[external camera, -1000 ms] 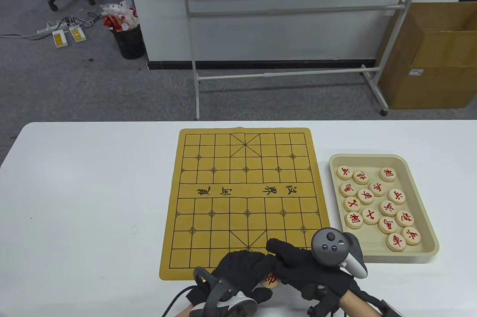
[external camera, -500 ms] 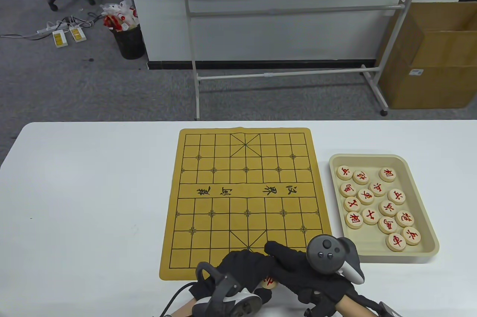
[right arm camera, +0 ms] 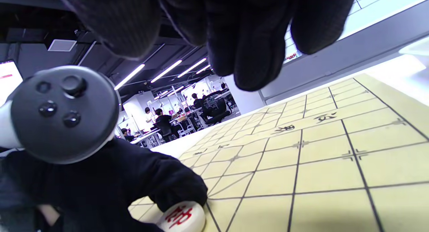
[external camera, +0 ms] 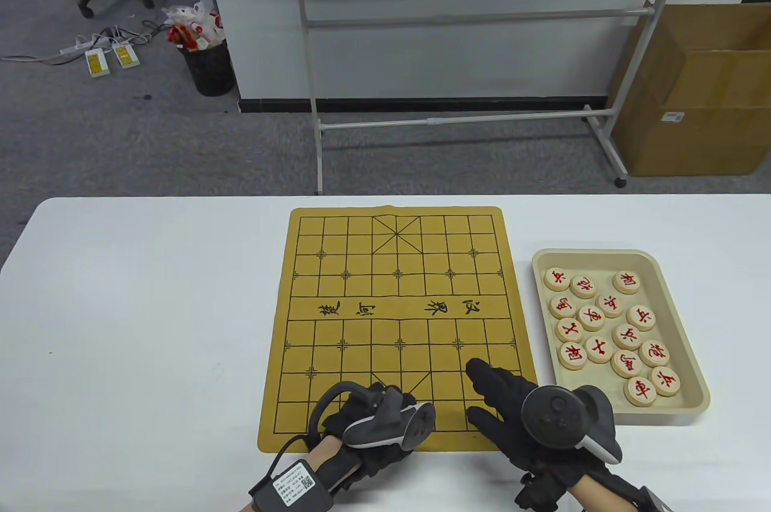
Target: Set up Chinese chess pieces
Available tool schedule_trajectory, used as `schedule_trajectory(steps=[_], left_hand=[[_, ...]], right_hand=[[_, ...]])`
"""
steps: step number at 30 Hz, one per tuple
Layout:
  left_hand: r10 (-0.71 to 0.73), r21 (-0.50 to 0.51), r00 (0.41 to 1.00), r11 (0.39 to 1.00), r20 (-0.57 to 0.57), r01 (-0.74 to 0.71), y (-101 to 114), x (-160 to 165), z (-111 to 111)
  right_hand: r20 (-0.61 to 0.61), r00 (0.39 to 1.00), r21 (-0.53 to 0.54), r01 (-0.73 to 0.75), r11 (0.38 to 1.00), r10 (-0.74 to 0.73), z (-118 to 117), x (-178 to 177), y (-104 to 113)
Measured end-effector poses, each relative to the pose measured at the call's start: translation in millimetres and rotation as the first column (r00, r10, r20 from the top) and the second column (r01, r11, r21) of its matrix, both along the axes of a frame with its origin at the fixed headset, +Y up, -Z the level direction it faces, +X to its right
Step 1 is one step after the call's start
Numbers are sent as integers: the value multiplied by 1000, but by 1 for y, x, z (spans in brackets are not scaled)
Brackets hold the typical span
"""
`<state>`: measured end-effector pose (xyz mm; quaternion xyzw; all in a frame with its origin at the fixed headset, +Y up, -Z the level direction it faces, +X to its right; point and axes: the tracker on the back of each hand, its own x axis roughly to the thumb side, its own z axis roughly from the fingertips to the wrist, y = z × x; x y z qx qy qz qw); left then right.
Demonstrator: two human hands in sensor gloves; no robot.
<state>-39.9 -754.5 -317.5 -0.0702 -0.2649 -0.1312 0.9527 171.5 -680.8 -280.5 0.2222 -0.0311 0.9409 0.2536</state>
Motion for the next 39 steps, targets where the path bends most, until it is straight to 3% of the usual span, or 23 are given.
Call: schedule_trajectory(steps=[8,14,18,23,25,29,33,36,39], left_hand=[[-52,-5,999,999,-15,52,6,-1,3],[169,128,985,977,16,-170,55,-19,20],[330,202,943,921,49,-332,76,-39,34],[476,197,878,857,50,-476,62,-52,44],[466,178,884,867,42,-466,62,-53,45],[475,203,878,856,55,-476,63,-55,47],[470,209,881,857,56,-470,64,-57,47],[461,209,885,862,56,-462,63,-56,48],[444,206,894,871,61,-447,62,-55,49]], right_hand=[[-34,998,8,-60,998,61,3,-9,-5],[-8,998,31,-61,998,62,4,-9,-5],[-4,997,55,-75,996,76,5,-10,-5],[-16,993,51,-115,992,116,4,-16,-11],[-2,991,66,-132,989,133,1,-17,-10],[127,977,141,-187,972,170,-10,3,5],[368,907,134,-271,953,206,-31,54,18],[528,808,156,-393,906,260,-48,102,23],[630,657,-29,-514,857,415,-61,144,19]])
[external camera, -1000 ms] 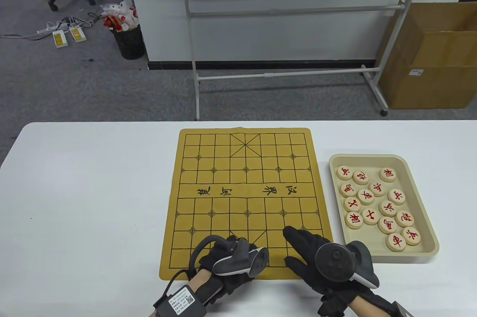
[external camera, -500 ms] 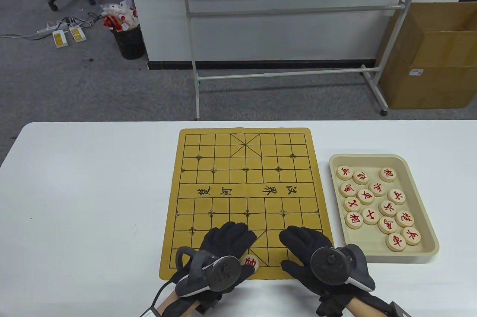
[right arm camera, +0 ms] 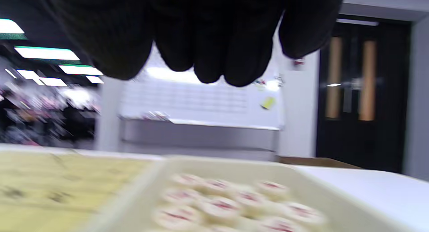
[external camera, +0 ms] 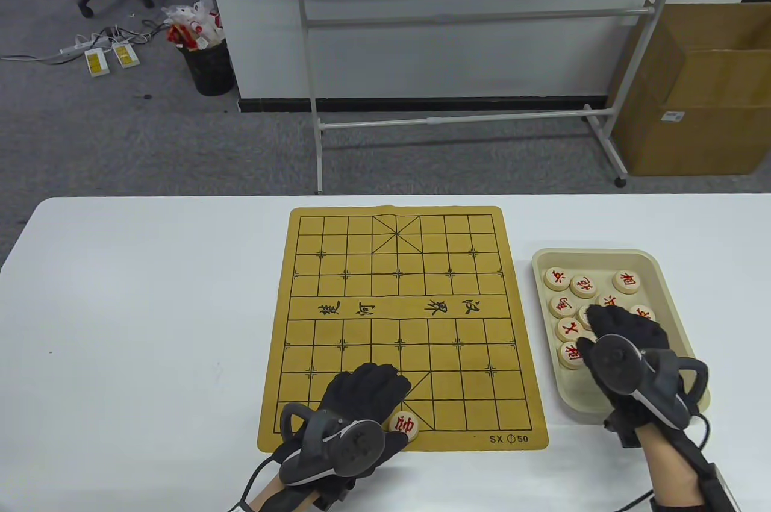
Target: Set up Chinese chess pieces
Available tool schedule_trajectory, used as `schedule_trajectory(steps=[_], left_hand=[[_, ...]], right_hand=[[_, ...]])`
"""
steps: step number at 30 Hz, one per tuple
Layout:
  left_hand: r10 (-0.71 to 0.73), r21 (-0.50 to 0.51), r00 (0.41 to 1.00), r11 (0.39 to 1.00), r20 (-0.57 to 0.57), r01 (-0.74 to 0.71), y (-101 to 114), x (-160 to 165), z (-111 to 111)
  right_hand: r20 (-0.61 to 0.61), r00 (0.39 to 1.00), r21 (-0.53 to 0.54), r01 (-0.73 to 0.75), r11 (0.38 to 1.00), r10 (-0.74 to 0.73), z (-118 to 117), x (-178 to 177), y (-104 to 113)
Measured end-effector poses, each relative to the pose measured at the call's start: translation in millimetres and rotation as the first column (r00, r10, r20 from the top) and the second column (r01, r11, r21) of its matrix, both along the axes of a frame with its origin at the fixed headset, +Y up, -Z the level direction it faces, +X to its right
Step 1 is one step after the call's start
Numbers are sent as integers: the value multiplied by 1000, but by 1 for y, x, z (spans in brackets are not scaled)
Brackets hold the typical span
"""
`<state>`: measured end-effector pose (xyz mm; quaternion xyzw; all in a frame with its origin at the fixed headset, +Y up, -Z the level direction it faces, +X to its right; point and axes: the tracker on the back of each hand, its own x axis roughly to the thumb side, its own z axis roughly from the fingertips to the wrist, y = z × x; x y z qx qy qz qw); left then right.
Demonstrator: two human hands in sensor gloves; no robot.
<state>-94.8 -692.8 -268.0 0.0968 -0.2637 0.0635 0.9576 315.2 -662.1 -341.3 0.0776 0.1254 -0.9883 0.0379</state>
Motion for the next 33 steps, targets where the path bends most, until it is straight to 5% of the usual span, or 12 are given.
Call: schedule_trajectory(steps=[6,10,33], left_hand=[[-21,-22,1000,1000,7,21,-5,1,0],[-34,-35,999,999,8,34,-7,1,0],[-56,-78,998,995,-1,56,-10,1,-1]], right_hand=[[195,980,-385,55,921,23,-19,40,-40],[198,978,-486,35,873,72,-24,41,-57],[176,961,-518,-92,851,211,-31,30,-79]])
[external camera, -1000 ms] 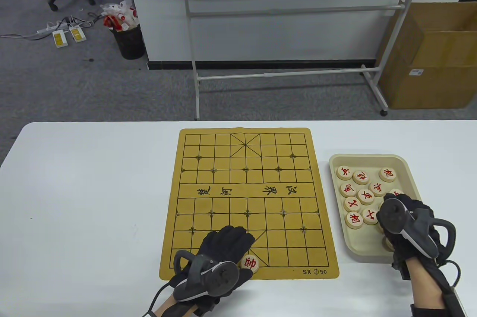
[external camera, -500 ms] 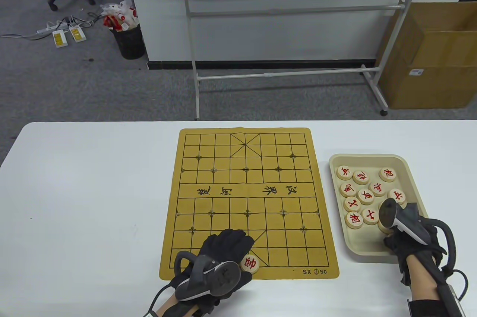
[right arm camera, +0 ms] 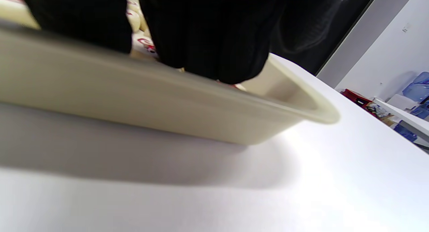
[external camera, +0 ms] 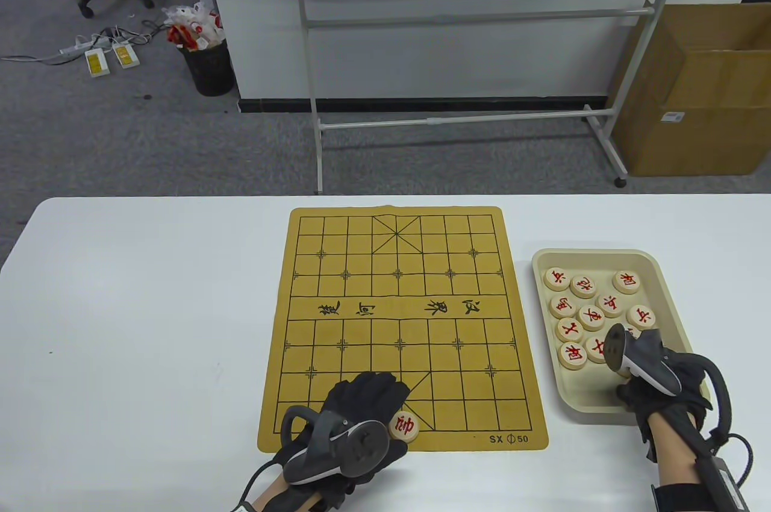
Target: Set up Chinese chess pieces
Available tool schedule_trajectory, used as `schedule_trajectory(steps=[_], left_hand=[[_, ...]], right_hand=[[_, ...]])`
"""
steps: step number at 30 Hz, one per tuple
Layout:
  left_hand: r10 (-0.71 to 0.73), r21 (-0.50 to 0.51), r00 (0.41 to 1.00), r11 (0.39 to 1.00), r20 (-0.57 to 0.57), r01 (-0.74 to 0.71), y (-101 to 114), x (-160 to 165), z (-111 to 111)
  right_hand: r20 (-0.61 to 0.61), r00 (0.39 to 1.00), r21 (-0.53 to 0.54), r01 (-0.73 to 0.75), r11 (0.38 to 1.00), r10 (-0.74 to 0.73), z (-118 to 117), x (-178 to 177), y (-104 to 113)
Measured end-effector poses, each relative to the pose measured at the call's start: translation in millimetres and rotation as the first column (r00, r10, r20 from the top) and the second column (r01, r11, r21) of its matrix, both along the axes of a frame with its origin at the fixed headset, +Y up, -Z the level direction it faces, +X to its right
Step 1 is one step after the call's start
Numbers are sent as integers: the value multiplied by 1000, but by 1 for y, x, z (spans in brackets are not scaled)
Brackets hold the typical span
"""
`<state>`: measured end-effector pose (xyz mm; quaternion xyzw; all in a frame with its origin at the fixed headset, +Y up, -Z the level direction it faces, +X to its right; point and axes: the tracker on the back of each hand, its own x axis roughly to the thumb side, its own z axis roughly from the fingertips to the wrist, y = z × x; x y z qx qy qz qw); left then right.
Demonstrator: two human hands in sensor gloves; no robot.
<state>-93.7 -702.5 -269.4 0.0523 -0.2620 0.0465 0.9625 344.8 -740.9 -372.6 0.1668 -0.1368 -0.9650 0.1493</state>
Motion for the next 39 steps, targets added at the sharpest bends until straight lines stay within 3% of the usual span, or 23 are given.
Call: schedule_trajectory(steps=[16,23,29,32,35,38,39], left_hand=[[-6,-21,1000,1000,-6,6,-2,0,-2],[-8,-19,1000,1000,-9,8,-2,0,-2],[-6,-17,1000,1000,-8,5,-3,0,-2],[-5,-17,1000,1000,-9,5,-3,0,-2],[-8,-17,1000,1000,-8,8,-3,1,-2],[-8,-14,1000,1000,-9,8,-3,1,-2],[-7,-15,1000,1000,-11,7,-4,1,-3]], right_hand=[[64,995,3,-73,997,73,-3,-13,-10],[90,996,1,14,1000,-14,-2,-8,-12],[77,997,90,0,996,-7,1,-8,2],[17,999,202,24,979,-28,9,-17,25],[-145,989,334,86,939,-39,26,-39,54],[-370,926,345,205,916,-68,44,-70,67],[-469,880,294,234,927,-74,50,-85,67]])
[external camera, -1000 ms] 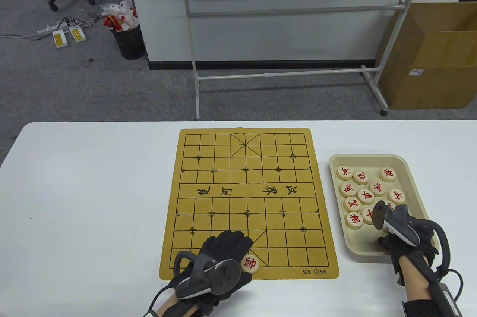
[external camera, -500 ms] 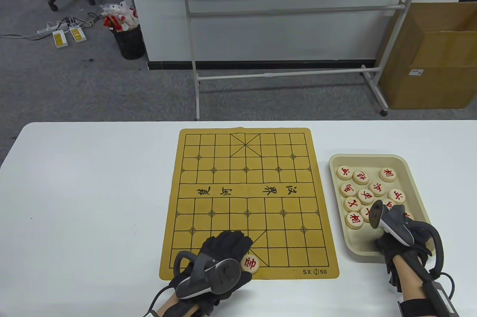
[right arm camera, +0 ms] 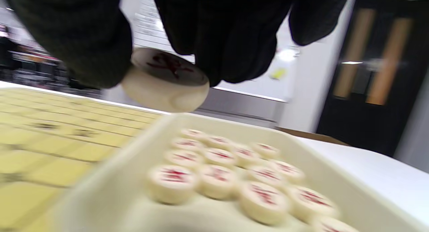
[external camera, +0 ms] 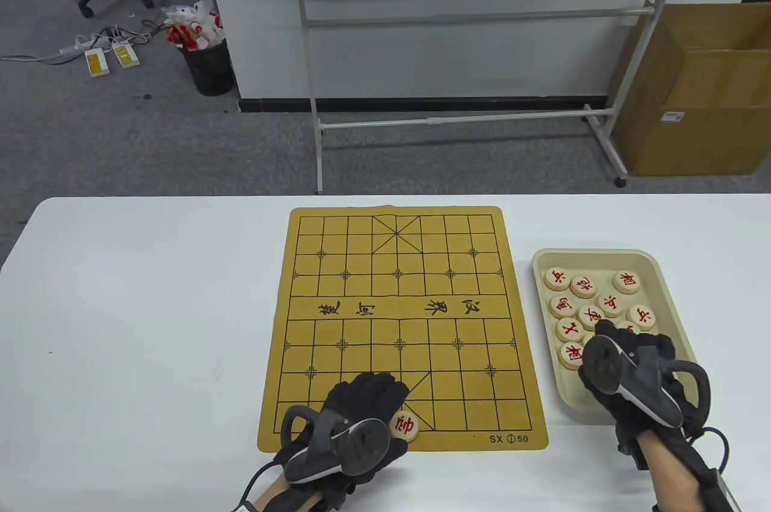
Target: Set up Chinese chess pieces
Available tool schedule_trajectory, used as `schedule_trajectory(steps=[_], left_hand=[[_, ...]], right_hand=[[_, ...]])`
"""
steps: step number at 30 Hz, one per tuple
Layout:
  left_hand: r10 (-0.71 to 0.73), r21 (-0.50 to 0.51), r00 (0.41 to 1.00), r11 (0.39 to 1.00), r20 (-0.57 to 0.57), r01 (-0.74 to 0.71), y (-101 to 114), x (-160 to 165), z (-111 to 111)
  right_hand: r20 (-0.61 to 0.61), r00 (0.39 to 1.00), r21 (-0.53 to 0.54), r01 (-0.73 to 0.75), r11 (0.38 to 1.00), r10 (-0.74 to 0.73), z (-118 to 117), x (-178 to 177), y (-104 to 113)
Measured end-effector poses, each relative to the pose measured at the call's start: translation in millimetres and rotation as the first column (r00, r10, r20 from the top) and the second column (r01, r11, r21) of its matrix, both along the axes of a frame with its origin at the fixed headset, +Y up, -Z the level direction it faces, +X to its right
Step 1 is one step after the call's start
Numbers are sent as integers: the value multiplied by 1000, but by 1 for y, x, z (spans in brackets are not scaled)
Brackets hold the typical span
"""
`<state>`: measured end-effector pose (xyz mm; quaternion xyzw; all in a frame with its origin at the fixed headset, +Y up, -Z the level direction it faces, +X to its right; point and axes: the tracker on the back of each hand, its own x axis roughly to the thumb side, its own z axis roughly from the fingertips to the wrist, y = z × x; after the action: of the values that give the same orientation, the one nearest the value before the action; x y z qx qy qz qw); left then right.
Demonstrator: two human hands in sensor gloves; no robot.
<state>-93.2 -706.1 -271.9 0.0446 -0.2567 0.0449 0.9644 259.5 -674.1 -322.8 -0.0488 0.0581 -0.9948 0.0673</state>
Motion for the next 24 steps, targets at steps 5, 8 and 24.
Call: schedule_trajectory(steps=[5,8,24], left_hand=[[-3,2,1000,1000,-3,3,0,0,0],[1,1,1000,1000,-5,-1,-1,-1,-1],[-7,-6,1000,1000,-4,7,-2,-1,-1]], right_hand=[[-208,971,-130,-149,980,120,15,-64,-25],[-282,930,-185,-295,938,237,13,-85,-47],[-312,881,-277,-442,853,355,10,-96,-80]])
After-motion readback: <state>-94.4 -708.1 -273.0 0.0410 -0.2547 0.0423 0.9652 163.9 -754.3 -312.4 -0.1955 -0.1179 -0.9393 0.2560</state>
